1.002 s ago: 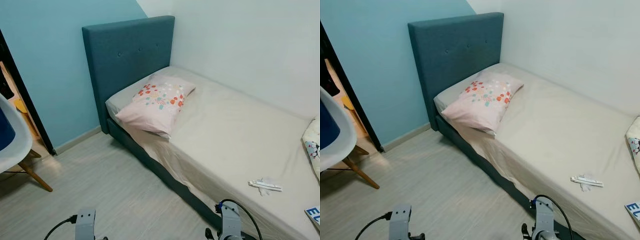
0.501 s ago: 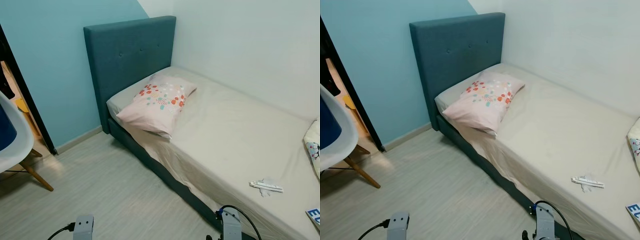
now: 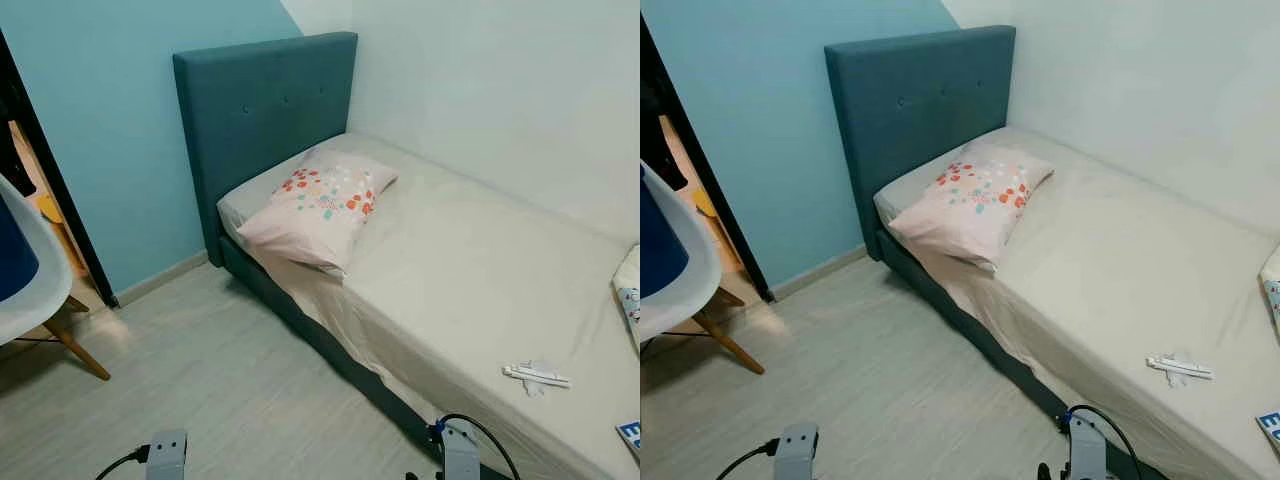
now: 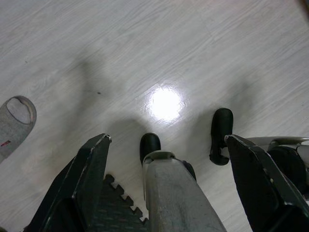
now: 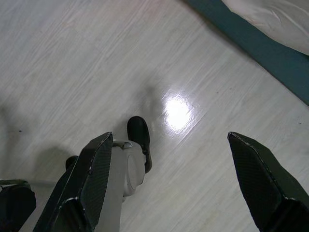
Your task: Clean up the room
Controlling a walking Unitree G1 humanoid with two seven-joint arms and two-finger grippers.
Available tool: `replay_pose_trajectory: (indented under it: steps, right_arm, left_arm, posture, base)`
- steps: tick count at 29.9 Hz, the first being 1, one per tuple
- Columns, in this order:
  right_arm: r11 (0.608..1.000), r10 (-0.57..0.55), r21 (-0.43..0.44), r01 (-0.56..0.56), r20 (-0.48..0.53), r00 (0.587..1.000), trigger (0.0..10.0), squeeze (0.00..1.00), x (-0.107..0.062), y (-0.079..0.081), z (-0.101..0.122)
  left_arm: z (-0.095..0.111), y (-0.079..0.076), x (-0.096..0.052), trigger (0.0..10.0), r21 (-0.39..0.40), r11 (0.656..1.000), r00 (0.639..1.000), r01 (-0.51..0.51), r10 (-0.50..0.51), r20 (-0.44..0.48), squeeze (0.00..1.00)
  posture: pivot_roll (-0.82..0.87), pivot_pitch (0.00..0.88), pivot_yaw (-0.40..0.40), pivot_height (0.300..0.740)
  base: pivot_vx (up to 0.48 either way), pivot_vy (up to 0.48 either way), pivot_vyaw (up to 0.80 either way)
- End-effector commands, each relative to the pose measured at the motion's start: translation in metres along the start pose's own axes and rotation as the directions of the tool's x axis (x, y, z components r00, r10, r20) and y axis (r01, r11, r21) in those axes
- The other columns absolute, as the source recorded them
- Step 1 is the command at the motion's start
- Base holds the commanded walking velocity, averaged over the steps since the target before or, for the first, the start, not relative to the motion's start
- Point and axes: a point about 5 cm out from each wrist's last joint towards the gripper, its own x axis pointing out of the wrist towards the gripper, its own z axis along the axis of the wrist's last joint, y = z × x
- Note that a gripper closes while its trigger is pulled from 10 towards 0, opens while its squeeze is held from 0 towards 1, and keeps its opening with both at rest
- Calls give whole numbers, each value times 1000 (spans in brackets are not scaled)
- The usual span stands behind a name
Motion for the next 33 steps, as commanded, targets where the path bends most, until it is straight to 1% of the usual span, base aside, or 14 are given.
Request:
replay_pose_trajectory:
  steps: [1,9,25,31,33]
  right_arm:
    - [1000,0,10,0,-1,1000,10000,0,0,0,-3]
    - [1000,-20,17,20,-10,1000,10000,0,-1,-2,-5]
    - [1000,-19,-6,18,-6,1000,10000,0,-1,-4,-3]
    - [1000,-18,-12,18,-7,1000,10000,0,-1,-5,-3]
    - [1000,-25,-15,25,-8,1000,10000,0,-1,-6,-3]
  left_arm:
    - [-4,5,-1,10000,11,1000,1000,-12,13,-14,0]
    - [-9,7,-2,10000,7,1000,1000,-23,23,-21,0]
    - [-6,8,-2,10000,4,1000,1000,-30,30,-2,0]
    - [-4,9,-2,10000,24,998,998,-57,56,14,0]
    - [-2,9,-2,10000,34,997,998,-63,62,23,0]
  posture:
    - [-18,0,-78,740]
    - [-17,0,-78,740]
    - [-18,0,-79,740]
    - [-18,0,-79,740]
    - [-18,0,-78,740]
  base:
    - [0,0,0]
    - [0,0,0]
    - [0,0,0]
    - [0,0,0]
    - [0,0,631]
